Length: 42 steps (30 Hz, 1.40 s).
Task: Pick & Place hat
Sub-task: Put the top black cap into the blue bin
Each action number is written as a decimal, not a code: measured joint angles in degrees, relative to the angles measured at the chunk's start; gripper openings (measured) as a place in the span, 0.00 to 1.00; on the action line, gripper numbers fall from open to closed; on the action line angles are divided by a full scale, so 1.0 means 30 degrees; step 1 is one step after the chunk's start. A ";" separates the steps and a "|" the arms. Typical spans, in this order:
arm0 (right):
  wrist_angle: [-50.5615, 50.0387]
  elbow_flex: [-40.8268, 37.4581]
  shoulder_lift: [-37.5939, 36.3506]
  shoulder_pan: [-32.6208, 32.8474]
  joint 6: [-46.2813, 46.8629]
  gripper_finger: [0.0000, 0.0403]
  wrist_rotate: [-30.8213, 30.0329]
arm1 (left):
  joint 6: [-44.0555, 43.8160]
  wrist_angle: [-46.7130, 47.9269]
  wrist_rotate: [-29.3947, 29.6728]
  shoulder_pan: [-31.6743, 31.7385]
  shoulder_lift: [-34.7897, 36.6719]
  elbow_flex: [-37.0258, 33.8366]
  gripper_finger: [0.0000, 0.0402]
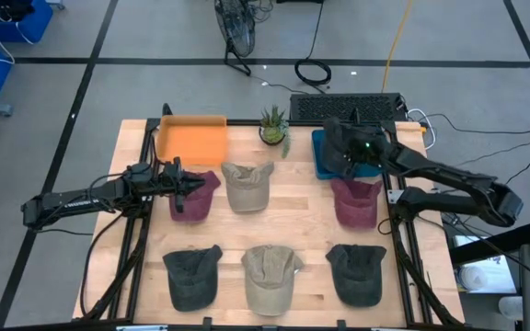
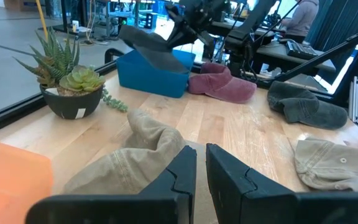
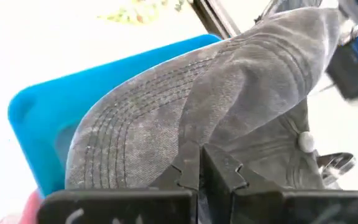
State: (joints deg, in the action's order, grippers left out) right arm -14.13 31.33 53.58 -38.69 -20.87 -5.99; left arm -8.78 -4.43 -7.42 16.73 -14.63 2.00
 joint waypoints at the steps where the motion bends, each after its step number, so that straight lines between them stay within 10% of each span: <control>1: -0.0383 0.0002 -0.0314 0.0119 -0.0289 0.00 -0.0005 | 0.0000 0.0000 0.0000 -0.0001 0.0001 0.0000 0.10; 10: -0.5886 0.2470 -0.1251 0.0441 -0.1611 0.00 -0.0056 | 0.0240 -0.0015 0.0007 -0.0004 0.0001 0.0000 0.10; 42: -0.7069 0.3453 0.0892 0.0419 -0.4302 0.00 0.1575 | 0.0313 -0.0179 0.0015 -0.0002 0.0002 0.0000 0.10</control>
State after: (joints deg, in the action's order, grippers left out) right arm -35.34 41.69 56.25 -37.43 -33.77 -1.26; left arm -7.84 -4.96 -7.38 16.72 -14.62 2.00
